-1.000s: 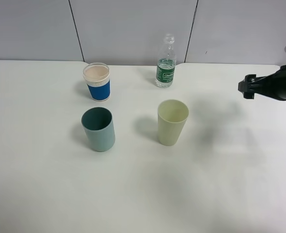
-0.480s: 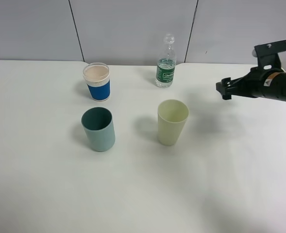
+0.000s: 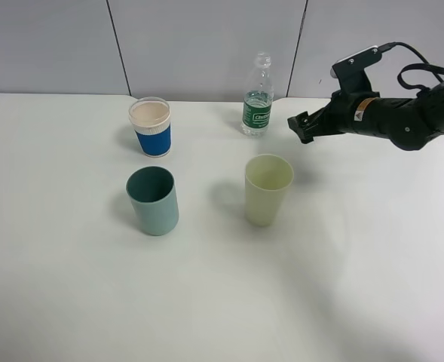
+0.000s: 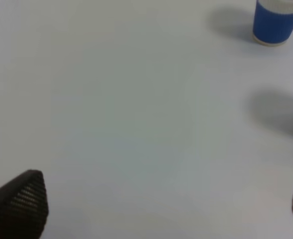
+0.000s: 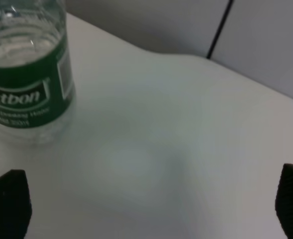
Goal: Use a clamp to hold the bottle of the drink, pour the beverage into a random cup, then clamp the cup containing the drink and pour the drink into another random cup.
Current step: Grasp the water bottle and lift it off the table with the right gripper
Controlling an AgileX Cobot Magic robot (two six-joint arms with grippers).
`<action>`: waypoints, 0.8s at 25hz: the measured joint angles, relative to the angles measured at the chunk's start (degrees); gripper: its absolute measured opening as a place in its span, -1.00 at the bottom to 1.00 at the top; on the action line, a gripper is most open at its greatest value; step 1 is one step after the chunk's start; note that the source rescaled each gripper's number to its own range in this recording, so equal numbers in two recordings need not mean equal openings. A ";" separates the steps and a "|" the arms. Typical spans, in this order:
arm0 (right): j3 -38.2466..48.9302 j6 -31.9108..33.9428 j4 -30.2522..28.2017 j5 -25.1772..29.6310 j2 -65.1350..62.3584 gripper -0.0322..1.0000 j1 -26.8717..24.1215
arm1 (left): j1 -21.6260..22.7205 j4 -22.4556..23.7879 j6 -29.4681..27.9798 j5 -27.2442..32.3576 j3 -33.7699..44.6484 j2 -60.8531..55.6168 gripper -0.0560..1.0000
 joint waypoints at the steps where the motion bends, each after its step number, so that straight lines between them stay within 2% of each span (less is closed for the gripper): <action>1: -0.70 0.00 -0.66 -1.13 0.79 0.95 0.21 | 0.00 0.00 0.00 0.00 0.00 0.00 1.00; 5: -2.98 3.08 -3.18 -5.87 3.23 0.95 0.49 | 0.00 0.00 0.00 0.00 0.00 0.00 1.00; 12: -4.63 14.90 -8.69 -10.84 6.39 0.95 0.49 | 0.00 0.00 0.00 0.00 0.00 0.00 1.00; 15: -4.97 16.28 -9.34 -11.76 7.03 0.89 0.49 | 0.00 0.00 0.00 0.00 0.00 0.00 1.00; 20: -7.02 16.46 -14.42 -11.35 8.50 0.71 0.49 | 0.00 0.00 0.00 0.00 0.00 0.00 1.00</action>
